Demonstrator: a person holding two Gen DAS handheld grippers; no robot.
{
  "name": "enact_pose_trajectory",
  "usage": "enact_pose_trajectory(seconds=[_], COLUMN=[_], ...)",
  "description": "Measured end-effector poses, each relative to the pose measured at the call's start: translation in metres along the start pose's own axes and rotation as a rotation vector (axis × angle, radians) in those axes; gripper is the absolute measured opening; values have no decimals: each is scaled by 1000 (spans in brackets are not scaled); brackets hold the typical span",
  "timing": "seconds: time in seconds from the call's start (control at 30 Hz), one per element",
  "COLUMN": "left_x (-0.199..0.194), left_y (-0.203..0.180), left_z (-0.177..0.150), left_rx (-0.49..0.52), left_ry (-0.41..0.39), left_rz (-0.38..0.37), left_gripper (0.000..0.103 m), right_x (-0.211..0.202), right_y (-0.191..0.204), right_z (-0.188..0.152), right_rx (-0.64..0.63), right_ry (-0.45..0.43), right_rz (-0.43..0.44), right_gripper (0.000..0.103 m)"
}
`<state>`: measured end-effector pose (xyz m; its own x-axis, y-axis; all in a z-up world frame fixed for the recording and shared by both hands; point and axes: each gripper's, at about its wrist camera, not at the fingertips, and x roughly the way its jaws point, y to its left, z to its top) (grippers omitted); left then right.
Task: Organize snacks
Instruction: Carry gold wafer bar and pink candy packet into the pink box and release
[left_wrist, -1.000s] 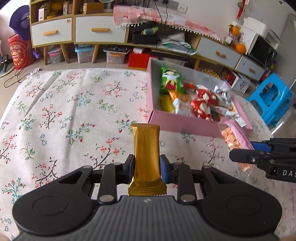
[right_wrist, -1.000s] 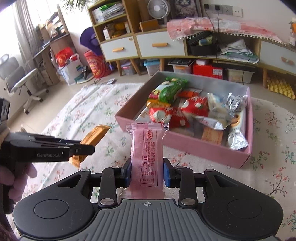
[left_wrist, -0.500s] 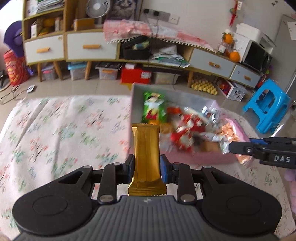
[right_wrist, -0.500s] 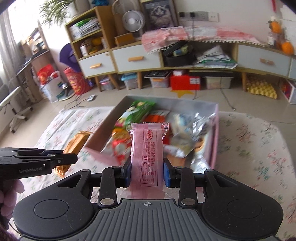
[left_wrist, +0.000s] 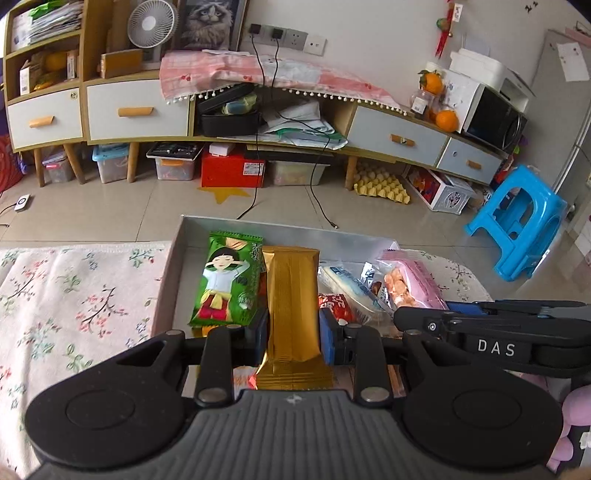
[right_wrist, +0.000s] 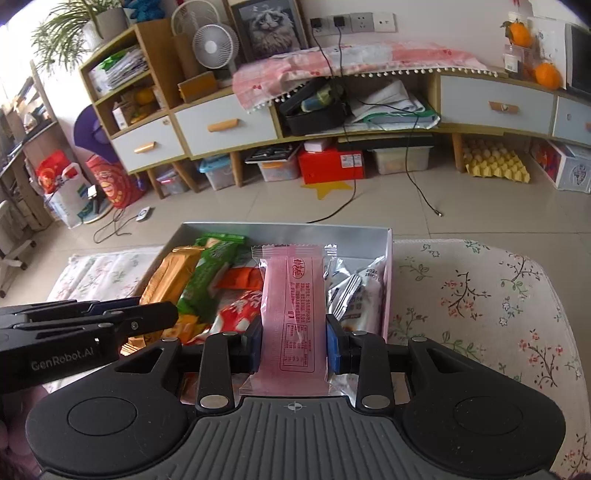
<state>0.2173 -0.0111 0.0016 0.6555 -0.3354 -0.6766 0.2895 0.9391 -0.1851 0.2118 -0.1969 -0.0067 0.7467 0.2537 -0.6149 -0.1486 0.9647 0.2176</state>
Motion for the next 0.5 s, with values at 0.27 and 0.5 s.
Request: enact_pose_trajectory(seconds=[0.27,0.5], left_x=[10,4], left_y=[1,-1], left_z=[-4,-9], left_rx=[10,31], left_ry=[7,-6], left_rz=[19,7], left_gripper=[27,49], right_x=[7,1], right_y=[-6,-9], right_z=[-4,-5], right_rx=[12,41], right_ry=[-3,-16], right_rz=[3,40], right_gripper=[34,55])
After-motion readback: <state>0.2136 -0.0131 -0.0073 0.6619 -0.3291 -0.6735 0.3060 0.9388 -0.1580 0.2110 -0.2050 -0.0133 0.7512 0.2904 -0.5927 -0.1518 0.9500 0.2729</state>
